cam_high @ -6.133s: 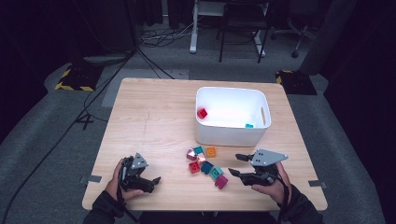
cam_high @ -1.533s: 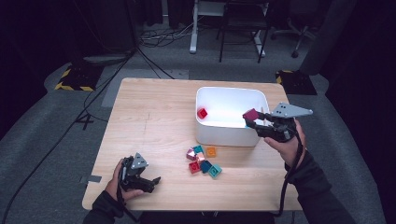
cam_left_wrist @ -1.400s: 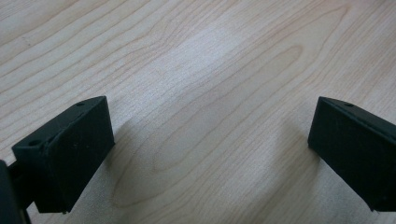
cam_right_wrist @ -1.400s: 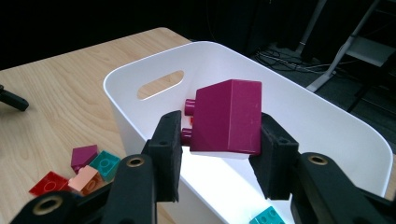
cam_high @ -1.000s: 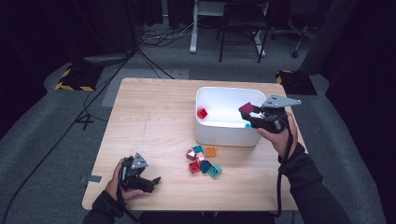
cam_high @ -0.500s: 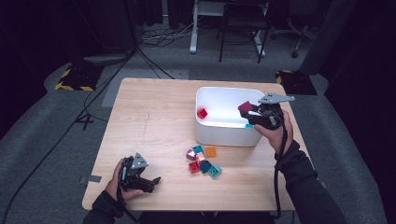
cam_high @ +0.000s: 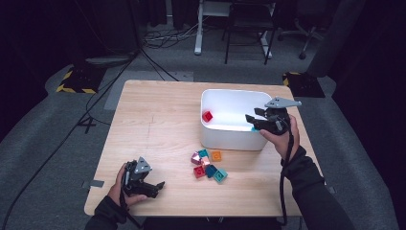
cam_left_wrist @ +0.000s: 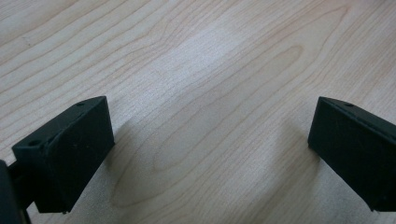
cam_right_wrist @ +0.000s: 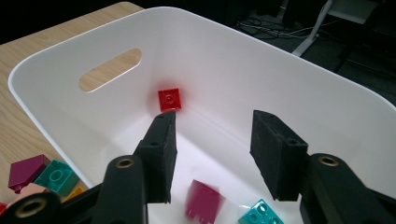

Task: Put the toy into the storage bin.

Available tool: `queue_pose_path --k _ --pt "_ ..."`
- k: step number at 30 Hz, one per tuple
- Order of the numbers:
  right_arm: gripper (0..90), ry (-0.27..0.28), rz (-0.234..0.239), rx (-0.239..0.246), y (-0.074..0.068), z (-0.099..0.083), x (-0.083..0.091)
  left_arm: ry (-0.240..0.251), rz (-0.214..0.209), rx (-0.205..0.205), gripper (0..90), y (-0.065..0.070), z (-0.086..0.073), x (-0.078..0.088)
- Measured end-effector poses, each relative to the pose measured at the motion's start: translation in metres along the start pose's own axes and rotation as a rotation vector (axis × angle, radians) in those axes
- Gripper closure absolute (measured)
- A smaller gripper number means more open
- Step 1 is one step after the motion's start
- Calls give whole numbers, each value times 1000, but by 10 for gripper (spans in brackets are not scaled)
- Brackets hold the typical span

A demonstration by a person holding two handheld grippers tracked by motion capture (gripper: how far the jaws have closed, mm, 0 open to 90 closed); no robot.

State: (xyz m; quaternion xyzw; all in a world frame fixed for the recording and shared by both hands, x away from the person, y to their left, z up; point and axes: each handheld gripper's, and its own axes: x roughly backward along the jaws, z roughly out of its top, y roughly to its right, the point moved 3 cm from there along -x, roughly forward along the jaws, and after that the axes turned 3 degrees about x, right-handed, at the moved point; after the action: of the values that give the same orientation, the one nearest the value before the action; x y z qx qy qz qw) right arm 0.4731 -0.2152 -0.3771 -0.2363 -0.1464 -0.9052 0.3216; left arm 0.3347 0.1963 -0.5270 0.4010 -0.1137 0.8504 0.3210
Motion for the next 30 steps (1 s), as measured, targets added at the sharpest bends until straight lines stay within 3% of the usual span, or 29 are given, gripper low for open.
queue_pose_path --k 3,5,17,24,30 --pt "506 14 6 -4 -1 1 4 -1 -1 -2 5 0 0 0" --pt "482 31 7 20 -3 3 13 -1 -1 -2 5 0 0 0" --pt "429 108 22 62 -19 6 53 -1 -2 -2 5 0 0 0" --pt "396 140 70 107 -40 -8 72 -2 -1 -4 5 0 0 0" --pt "389 139 109 145 -57 -25 76 -4 1 -3 5 0 0 0"
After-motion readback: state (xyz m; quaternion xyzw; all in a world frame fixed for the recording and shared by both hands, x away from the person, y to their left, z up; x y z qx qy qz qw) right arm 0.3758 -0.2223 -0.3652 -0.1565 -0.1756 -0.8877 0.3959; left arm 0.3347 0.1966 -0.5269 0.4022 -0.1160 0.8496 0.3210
